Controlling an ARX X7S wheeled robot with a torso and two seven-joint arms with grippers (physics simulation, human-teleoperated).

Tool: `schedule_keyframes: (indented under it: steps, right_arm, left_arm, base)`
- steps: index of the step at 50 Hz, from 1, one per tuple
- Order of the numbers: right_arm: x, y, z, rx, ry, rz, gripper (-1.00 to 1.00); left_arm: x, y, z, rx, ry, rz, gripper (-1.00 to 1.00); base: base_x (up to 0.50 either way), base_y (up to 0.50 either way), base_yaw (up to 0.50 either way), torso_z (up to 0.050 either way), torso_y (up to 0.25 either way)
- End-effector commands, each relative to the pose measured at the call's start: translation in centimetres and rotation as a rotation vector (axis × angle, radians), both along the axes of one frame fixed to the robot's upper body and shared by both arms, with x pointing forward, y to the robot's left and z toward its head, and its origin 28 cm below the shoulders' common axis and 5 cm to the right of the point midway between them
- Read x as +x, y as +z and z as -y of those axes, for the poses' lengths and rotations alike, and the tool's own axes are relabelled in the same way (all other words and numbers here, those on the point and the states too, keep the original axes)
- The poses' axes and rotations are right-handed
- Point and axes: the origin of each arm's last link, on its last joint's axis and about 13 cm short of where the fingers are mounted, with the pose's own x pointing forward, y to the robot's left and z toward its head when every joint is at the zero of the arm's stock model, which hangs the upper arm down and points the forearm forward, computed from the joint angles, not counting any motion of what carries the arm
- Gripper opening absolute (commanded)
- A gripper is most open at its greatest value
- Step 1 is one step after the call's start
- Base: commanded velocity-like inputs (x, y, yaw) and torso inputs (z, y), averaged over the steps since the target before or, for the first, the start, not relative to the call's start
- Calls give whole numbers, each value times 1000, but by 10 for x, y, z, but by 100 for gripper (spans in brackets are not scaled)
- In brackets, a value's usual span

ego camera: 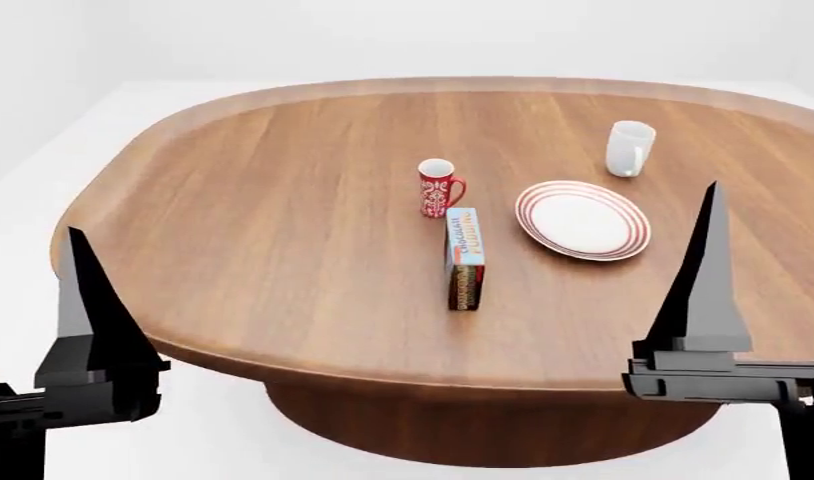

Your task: Pick up the red mug and put it on the plate

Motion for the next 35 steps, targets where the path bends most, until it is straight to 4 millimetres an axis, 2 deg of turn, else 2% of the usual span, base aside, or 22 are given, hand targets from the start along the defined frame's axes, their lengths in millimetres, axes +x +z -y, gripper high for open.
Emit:
schedule_keyframes:
  steps: [1,35]
  right_arm:
    - [-2,-1,0,1,24,6,100]
    - [-3,-3,0,-21,33,-14,100]
  left_arm:
    - [-1,0,0,0,-1,-1,100]
    - [1,-2,1,11,-1,-8,100]
  base:
    - [500,0,0,0,0]
    - [490,0,0,0,0]
